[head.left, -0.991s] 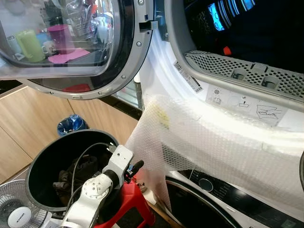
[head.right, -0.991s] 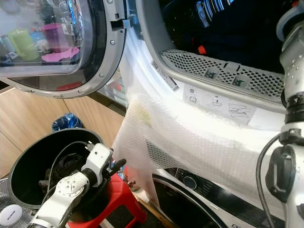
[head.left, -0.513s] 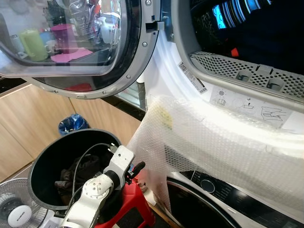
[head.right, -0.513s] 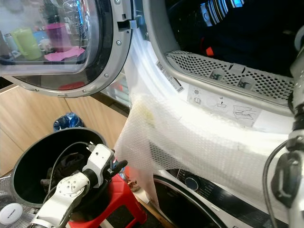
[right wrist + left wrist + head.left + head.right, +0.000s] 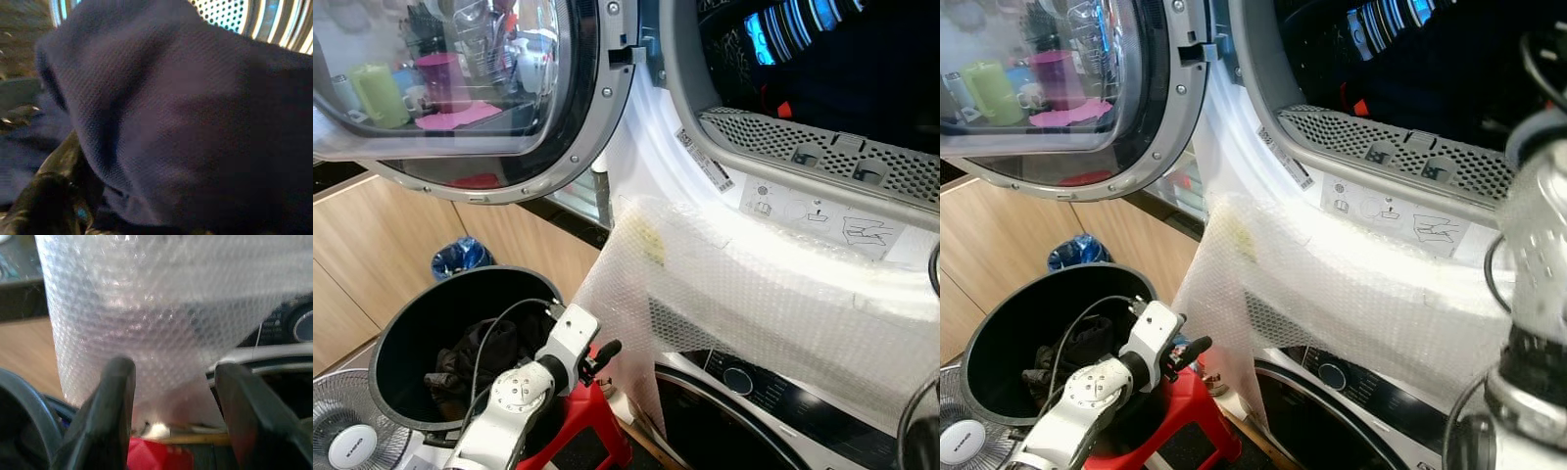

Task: Clothes washing

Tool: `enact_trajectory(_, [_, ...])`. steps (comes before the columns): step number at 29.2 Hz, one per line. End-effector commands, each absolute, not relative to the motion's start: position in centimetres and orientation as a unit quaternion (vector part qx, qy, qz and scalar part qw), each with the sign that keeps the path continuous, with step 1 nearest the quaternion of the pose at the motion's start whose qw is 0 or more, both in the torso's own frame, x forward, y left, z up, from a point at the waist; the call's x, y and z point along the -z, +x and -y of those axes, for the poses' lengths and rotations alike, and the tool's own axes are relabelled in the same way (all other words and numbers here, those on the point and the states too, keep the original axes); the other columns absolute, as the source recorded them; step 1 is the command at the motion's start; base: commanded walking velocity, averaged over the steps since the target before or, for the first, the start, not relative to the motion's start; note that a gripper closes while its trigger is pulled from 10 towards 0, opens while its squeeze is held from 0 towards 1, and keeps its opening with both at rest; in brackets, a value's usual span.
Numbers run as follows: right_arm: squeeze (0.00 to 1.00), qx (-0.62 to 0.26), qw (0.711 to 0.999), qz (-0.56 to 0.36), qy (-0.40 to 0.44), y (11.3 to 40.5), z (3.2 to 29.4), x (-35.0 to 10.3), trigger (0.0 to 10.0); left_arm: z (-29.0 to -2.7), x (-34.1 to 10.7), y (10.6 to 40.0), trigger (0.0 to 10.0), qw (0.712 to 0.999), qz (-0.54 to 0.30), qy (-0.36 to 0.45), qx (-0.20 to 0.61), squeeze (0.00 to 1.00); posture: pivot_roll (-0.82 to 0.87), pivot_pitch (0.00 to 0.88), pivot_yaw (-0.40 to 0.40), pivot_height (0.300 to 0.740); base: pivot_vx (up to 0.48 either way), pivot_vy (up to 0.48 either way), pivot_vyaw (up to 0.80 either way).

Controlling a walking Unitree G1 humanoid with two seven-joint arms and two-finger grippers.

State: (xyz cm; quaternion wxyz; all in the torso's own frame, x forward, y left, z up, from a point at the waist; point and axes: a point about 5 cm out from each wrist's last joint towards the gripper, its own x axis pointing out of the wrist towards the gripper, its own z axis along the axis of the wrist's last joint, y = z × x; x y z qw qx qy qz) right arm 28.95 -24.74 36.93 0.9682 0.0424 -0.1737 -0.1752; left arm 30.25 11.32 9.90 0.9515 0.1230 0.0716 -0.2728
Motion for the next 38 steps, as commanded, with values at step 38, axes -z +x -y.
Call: enact_trajectory(38, [0.0,-0.1,0.963,0.201,-0.147,20.7,20.5,-34.8,10.0,-11.1,-10.6,30.2,10.0,0.949,-0.066,0.108,0.289,0.0,0.04,0.115,0.067,0.74,0.0,0.0,0.0])
